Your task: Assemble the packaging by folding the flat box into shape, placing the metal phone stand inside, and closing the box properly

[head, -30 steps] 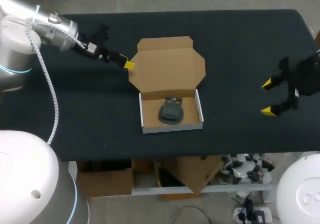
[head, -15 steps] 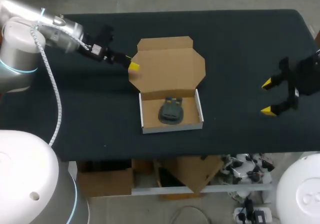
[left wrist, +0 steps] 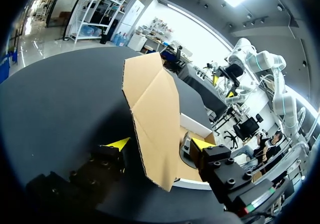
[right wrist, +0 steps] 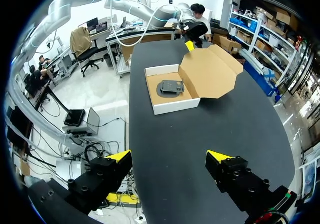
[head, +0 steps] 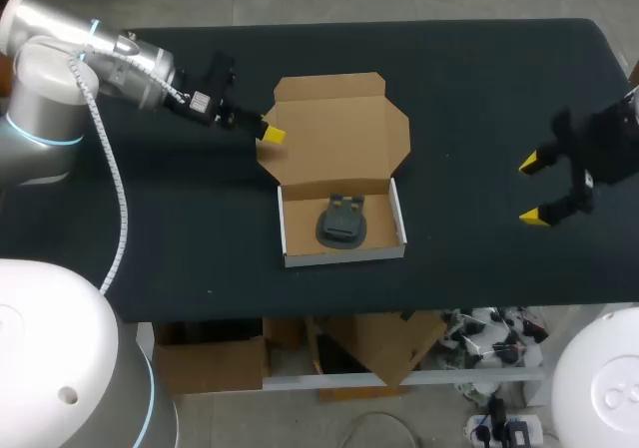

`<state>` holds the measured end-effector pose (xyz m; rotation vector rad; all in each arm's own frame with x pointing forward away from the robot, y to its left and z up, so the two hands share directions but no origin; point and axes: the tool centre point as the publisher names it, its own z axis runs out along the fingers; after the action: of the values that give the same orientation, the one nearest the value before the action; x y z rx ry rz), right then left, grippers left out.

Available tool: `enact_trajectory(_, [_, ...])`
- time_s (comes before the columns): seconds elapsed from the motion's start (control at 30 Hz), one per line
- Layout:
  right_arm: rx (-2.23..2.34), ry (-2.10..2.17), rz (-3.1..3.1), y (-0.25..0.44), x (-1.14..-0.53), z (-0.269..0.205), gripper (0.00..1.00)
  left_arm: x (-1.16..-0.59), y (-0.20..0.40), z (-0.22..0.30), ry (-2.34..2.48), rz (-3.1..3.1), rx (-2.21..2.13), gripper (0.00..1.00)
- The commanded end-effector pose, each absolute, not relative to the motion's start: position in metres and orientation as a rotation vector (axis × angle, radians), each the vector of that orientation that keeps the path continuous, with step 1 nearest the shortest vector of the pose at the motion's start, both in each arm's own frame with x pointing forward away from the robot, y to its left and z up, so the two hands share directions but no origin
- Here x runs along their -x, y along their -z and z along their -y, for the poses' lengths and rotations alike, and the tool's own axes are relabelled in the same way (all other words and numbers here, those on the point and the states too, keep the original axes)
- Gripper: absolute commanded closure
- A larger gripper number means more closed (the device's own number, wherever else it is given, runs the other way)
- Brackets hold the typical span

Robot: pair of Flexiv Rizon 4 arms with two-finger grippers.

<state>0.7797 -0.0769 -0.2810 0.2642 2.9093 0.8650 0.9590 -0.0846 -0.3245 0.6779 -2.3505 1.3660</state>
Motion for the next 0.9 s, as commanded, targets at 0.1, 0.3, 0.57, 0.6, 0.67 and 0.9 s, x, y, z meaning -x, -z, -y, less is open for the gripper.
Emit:
enact_trajectory(0.1, [-0.250, -0.843, -2.937, 0.274, -0.789, 0.073, 0.00, -0.960, 0.326, 0.088, -1.368, 2.332, -0.652, 0.34])
enact_trajectory(0.3, [-0.228, -0.819, -2.950, 0.271, -0.794, 0.070, 0.00, -0.956, 0.324, 0.092, -1.373, 2.318, -0.622, 0.51])
enact_trajectory(0.57, [-0.194, -0.783, -2.958, 0.264, -0.800, 0.068, 0.00, -0.950, 0.322, 0.097, -1.377, 2.316, -0.575, 0.59])
enact_trajectory(0.6, [-0.188, -0.778, -2.959, 0.262, -0.801, 0.067, 0.00, -0.949, 0.322, 0.097, -1.377, 2.317, -0.568, 0.62])
enact_trajectory(0.67, [-0.181, -0.774, -2.959, 0.261, -0.802, 0.066, 0.00, -0.948, 0.322, 0.097, -1.378, 2.316, -0.564, 0.62])
enact_trajectory(0.9, [-0.154, -0.762, -2.957, 0.256, -0.805, 0.063, 0.00, -0.943, 0.324, 0.098, -1.390, 2.310, -0.539, 0.65])
